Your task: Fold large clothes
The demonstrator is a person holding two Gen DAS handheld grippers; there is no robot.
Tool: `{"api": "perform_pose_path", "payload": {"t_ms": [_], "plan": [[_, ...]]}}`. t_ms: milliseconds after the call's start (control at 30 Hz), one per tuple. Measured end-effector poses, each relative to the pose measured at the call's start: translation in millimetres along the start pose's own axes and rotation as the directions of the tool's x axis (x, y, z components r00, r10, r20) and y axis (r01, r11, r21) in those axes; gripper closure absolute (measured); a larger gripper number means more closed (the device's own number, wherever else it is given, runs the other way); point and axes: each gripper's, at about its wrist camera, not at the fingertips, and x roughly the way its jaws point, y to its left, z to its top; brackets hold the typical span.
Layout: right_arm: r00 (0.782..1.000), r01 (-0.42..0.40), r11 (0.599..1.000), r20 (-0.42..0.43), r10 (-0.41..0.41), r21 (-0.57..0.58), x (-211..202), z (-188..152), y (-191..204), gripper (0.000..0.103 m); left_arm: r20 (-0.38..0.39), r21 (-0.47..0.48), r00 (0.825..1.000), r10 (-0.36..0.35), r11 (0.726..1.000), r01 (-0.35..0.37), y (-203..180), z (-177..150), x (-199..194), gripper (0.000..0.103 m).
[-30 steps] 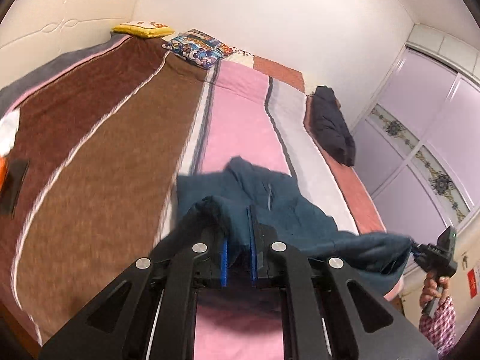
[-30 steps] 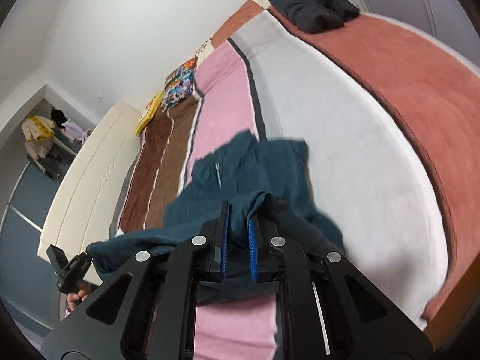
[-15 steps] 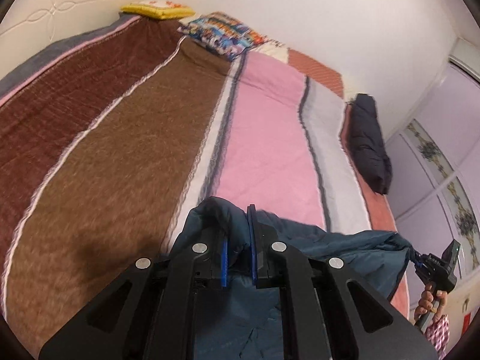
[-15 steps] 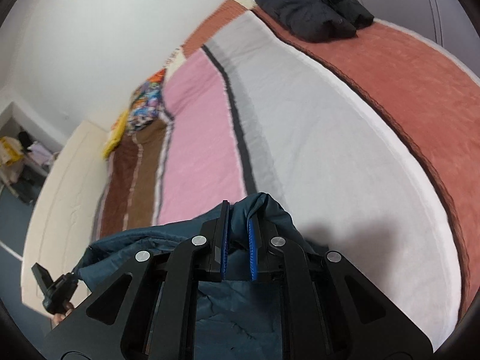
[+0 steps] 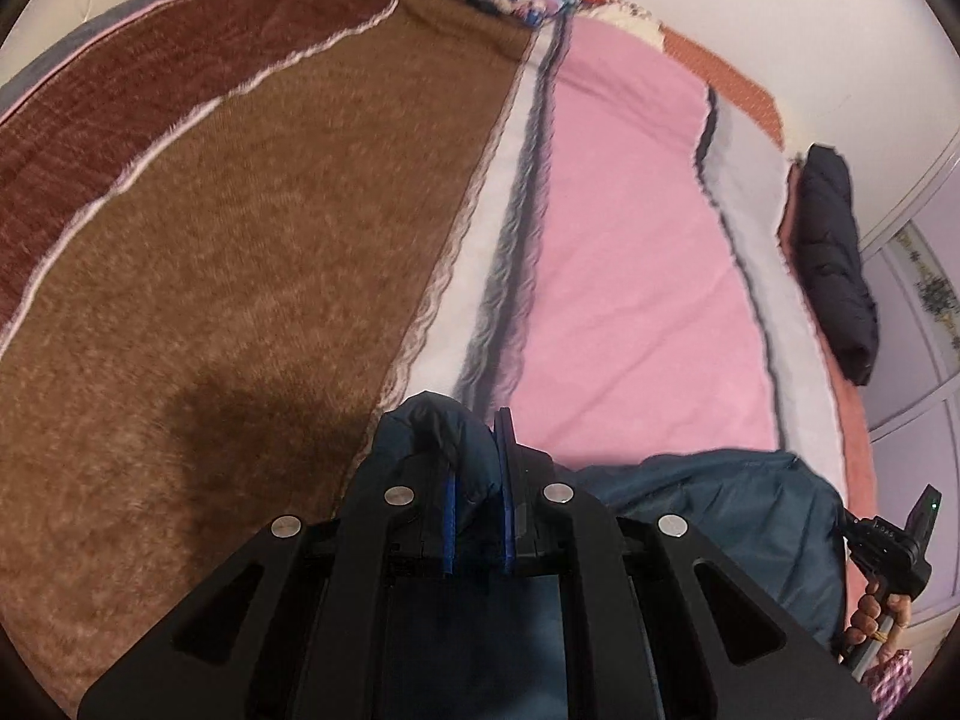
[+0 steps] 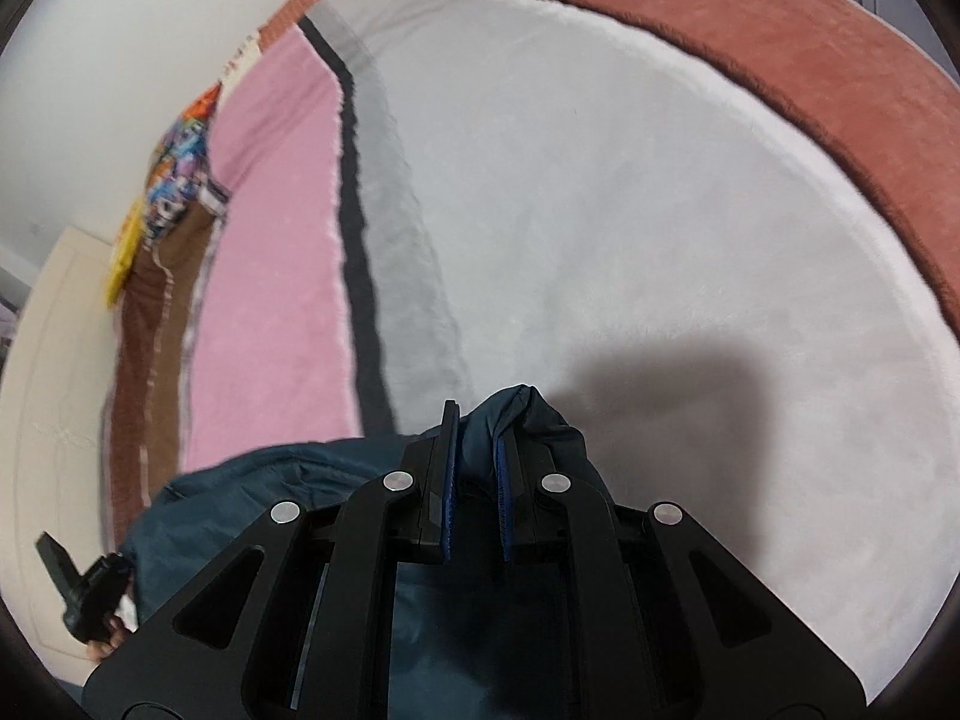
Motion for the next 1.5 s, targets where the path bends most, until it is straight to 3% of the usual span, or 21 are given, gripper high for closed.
{"api": "perform_pose_path", "payload": {"t_ms": [100,200,300,400,433,467,533,600,667,733,867,967,1100,1233,1300,1367,1500], "plan": [[0.999,0.024,1.000,-0.037,-0.025,-0.017,17.0,-9.9,-3.5,0.091,-0.041,-0.019,0.999,0.024,1.000,-0.025,3.2,-7.1,18.8,0.087],[0.999,0.015,1.000,-0.043,-0.015,-0.005,8.4,-10.6,-4.4,0.088,-0.085,-0.092,0.996,0.000,0.996,-0.008,12.8,-10.2,24.7,0.086],[0.998,-0.026,0.999,-0.047,0.027,0.032,-8.5,-3.1,-5.9,0.083,-0.052,-0.175,0.994,-0.094,0.981,0.084,24.2,-5.4,6.3,0.077],[0.989,-0.146,0.983,-0.023,0.149,0.111,-38.5,7.3,-12.2,0.077,-0.004,-0.238,0.984,-0.177,0.956,0.171,31.3,2.0,-18.7,0.072],[0.985,-0.171,0.976,-0.011,0.174,0.132,-44.8,8.8,-13.4,0.071,0.024,-0.257,0.979,-0.201,0.945,0.200,32.1,3.4,-29.7,0.066],[0.983,-0.186,0.971,0.022,0.184,0.148,-54.9,10.2,-14.3,0.059,0.051,-0.259,0.980,-0.194,0.945,0.201,31.4,3.7,-37.7,0.062],[0.977,-0.206,0.964,0.091,0.193,0.167,-72.3,13.6,-14.9,0.047,0.132,-0.221,0.981,-0.144,0.960,0.171,24.7,4.8,-60.6,0.051],[0.972,-0.220,0.956,0.129,0.197,0.196,-85.8,13.0,-16.4,0.047,0.148,-0.175,0.981,-0.124,0.973,0.149,15.4,3.7,-75.2,0.051],[0.973,-0.209,0.969,0.131,0.192,0.130,-98.7,4.2,-3.0,0.047,0.149,-0.104,0.982,-0.115,0.986,0.131,-0.4,-3.2,-87.8,0.051],[0.978,-0.182,0.983,0.110,0.177,0.031,-105.5,-10.6,17.8,0.048,0.145,-0.003,0.984,-0.102,0.995,0.103,-17.4,-18.0,-101.3,0.051],[0.987,-0.143,0.978,0.056,0.153,-0.155,-110.3,-60.8,57.6,0.073,0.137,0.143,0.986,-0.096,0.987,0.077,-44.9,-55.3,-119.4,0.051],[0.991,-0.124,0.952,0.023,0.135,-0.278,-109.3,-107.8,83.0,0.087,0.135,0.257,0.987,-0.086,0.965,0.049,-59.1,-90.6,-131.4,0.051],[0.991,-0.126,0.899,-0.013,0.133,-0.419,-92.3,-158.3,114.8,0.088,0.181,0.376,0.983,-0.002,0.924,-0.067,-61.0,-123.2,-128.4,0.051],[0.983,-0.184,0.882,-0.075,0.168,-0.435,-57.2,-164.9,150.2,0.089,0.133,0.339,0.984,0.119,0.927,-0.158,-39.8,-133.6,-93.7,0.052],[0.981,-0.193,0.879,-0.111,0.161,-0.435,-34.5,-159.9,171.2,0.089,0.092,0.305,0.988,0.120,0.942,-0.143,-30.1,-135.9,-80.6,0.052],[0.988,-0.147,0.891,-0.097,0.117,-0.429,-12.7,-151.2,184.7,0.089,0.085,0.275,0.991,0.102,0.954,-0.122,-22.8,-137.4,-73.7,0.051],[0.991,-0.047,0.900,-0.135,-0.014,-0.433,47.3,-140.5,191.2,0.094,0.103,0.294,0.991,0.081,0.950,-0.108,-19.9,-136.6,-70.5,0.050]]}}
